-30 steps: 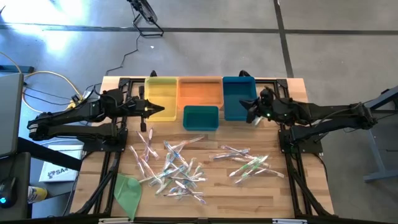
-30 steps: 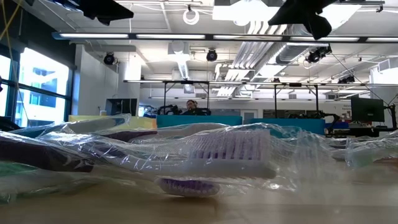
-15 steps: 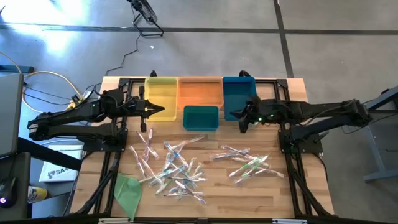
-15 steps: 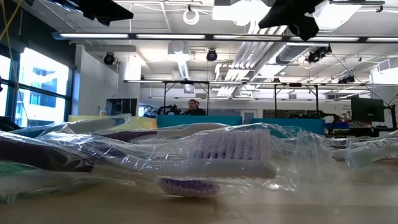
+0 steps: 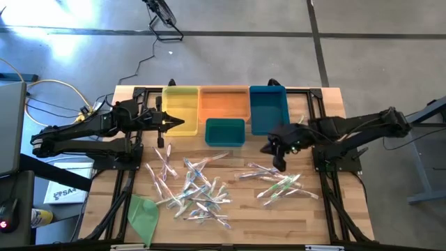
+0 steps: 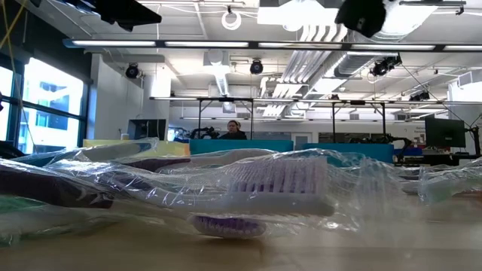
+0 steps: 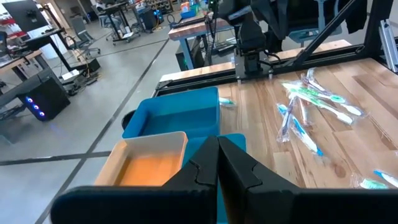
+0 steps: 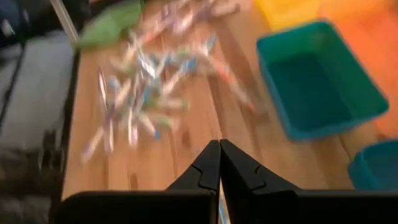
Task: Pick & Place Toothbrushes
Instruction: Put the purple toothbrush into the blue bin
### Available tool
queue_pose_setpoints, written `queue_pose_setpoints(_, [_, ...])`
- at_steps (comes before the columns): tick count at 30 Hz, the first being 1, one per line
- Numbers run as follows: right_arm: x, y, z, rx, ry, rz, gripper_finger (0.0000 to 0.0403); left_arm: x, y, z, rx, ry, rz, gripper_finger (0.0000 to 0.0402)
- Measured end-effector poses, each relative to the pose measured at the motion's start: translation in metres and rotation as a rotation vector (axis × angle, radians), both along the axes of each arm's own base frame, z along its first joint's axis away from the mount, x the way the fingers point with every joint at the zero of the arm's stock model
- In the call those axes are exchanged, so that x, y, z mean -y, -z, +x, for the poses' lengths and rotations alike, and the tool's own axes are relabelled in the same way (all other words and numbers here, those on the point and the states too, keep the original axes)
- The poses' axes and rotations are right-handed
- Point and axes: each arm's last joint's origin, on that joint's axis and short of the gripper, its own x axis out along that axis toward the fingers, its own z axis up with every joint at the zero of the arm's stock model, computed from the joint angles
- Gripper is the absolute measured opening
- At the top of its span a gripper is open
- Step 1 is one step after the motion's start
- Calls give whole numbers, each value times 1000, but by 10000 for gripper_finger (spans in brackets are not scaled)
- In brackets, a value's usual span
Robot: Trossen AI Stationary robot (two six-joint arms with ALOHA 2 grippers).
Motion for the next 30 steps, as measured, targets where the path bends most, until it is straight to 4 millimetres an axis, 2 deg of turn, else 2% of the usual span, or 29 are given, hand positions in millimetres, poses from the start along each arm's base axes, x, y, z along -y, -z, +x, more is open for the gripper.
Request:
queue_pose_setpoints(8, [-7, 11, -7, -139, 2, 18, 2, 0, 0, 0, 0, 0, 0, 0])
queue_pose_setpoints(14, [-8, 19, -1, -185, 4, 6, 11, 0, 0, 0, 0, 0, 0, 0])
queue_pose_setpoints(17, [-9, 27, 3, -240, 3, -4, 37, 0, 0, 0, 0, 0, 0, 0])
queue_pose_setpoints(25, [-14, 49, 19, -337, -7, -30, 146, 0, 1, 0, -6, 0, -1, 0])
queue_pose_setpoints(30, [-17, 64, 29, -400, -2, -43, 166, 0, 4, -1, -38, 0, -9, 0])
